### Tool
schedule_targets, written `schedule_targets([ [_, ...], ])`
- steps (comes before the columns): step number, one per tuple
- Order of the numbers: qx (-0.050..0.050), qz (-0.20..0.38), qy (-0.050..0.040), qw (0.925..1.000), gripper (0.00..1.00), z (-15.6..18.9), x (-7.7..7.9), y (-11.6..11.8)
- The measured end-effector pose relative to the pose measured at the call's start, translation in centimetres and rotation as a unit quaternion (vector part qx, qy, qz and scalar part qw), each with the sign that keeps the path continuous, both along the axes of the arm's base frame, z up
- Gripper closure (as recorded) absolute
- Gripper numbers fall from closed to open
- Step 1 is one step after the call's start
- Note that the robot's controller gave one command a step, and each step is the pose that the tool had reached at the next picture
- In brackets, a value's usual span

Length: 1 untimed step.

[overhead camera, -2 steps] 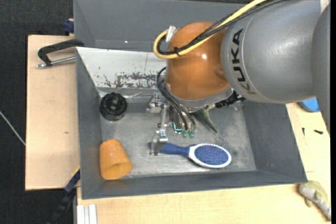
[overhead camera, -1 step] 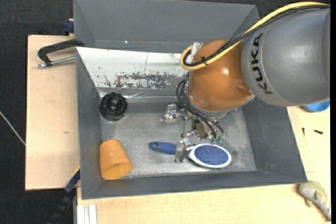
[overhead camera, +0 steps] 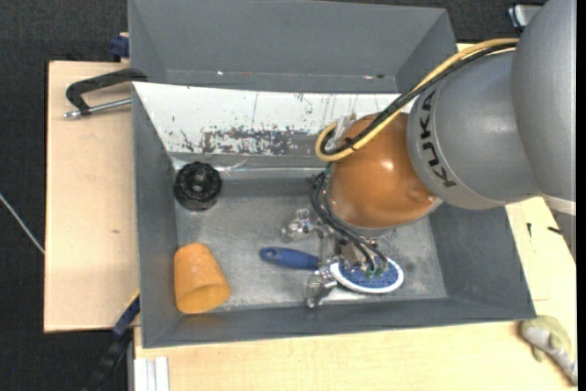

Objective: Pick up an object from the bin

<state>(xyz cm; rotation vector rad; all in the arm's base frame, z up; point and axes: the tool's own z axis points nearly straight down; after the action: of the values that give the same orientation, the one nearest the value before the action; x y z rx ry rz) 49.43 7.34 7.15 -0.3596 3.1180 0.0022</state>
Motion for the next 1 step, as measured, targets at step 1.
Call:
schedule_targets([
  [1, 0.001, 0.0, -0.004, 1.0, 1.0, 0.35, 0.27, 0.06],
])
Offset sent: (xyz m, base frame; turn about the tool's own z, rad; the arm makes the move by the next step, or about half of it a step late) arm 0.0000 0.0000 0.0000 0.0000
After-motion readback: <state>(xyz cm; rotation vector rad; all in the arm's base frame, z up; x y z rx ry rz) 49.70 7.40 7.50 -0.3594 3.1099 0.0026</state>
